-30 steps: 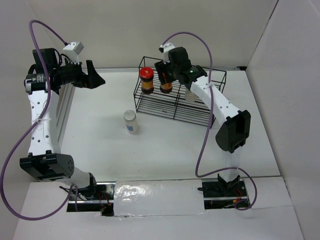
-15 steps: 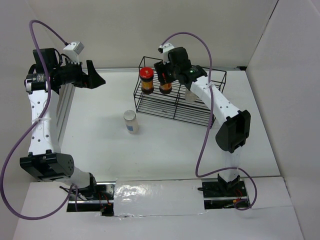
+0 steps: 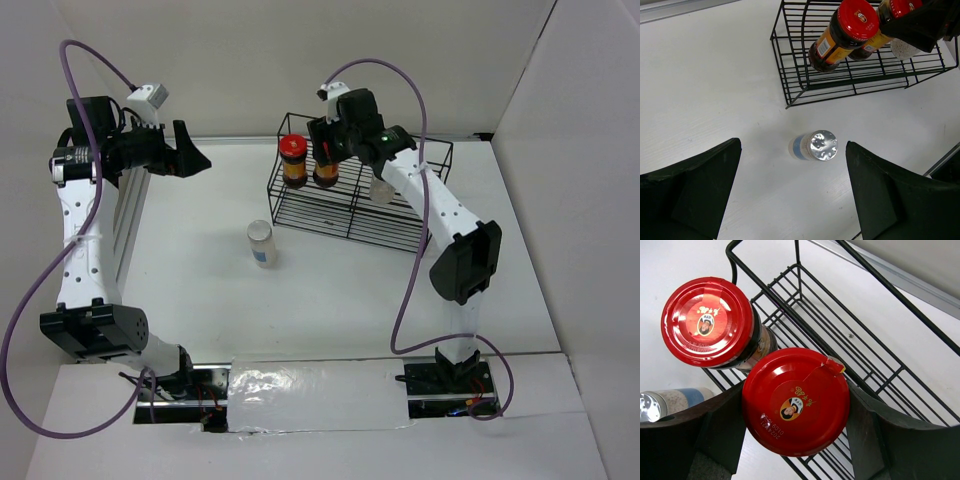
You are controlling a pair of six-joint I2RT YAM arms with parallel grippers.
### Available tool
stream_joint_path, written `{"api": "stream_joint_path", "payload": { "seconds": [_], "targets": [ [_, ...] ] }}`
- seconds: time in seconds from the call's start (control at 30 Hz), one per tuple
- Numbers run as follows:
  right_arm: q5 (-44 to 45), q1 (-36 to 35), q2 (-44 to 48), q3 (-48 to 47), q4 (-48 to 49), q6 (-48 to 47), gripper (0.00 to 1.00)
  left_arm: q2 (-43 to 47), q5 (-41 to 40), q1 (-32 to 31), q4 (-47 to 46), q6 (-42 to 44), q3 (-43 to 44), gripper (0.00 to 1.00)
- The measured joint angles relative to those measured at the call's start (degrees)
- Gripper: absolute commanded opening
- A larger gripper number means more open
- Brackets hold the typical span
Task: Organize the condiment bottles
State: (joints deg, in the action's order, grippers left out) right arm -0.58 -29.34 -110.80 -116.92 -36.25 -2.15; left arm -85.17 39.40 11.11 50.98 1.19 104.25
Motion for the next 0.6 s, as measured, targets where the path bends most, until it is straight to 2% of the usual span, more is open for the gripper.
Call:
{"api": "stream_joint_path", "payload": {
  "seconds": [0.3, 0.4, 0.43, 0.47, 0.5, 0.6],
  "targets": [
    [2.1, -0.3, -1.3, -0.1, -1.2, 0.8, 0.31, -0.2, 0.1, 0.0, 0.0, 0.0, 0.0, 0.98],
    [2.7, -0.5, -1.3, -0.1, -1.3, 0.8, 0.52, -0.2, 0.1, 0.0, 0.0, 0.0, 0.0, 0.98],
    [2.9, -0.6, -1.3, -0.1, -1.4, 0.8, 0.66, -0.2, 0.1, 0.0, 0.0, 0.0, 0.0, 0.98],
    [3.1, -0.7, -1.3, -0.1, -1.4, 0.8, 0.72, -0.2, 0.1, 0.0, 0.0, 0.0, 0.0, 0.98],
    [3.3, -0.8, -1.3, -0.1, -1.3, 0.8, 0.82, -0.2, 0.2, 0.0, 0.0, 0.0, 0.0, 0.98],
    [3.9, -1.0, -1.3, -0.2, -1.2, 0.7, 0.95, -0.2, 0.2, 0.0, 0.0, 0.0, 0.0, 0.98]
  ]
}}
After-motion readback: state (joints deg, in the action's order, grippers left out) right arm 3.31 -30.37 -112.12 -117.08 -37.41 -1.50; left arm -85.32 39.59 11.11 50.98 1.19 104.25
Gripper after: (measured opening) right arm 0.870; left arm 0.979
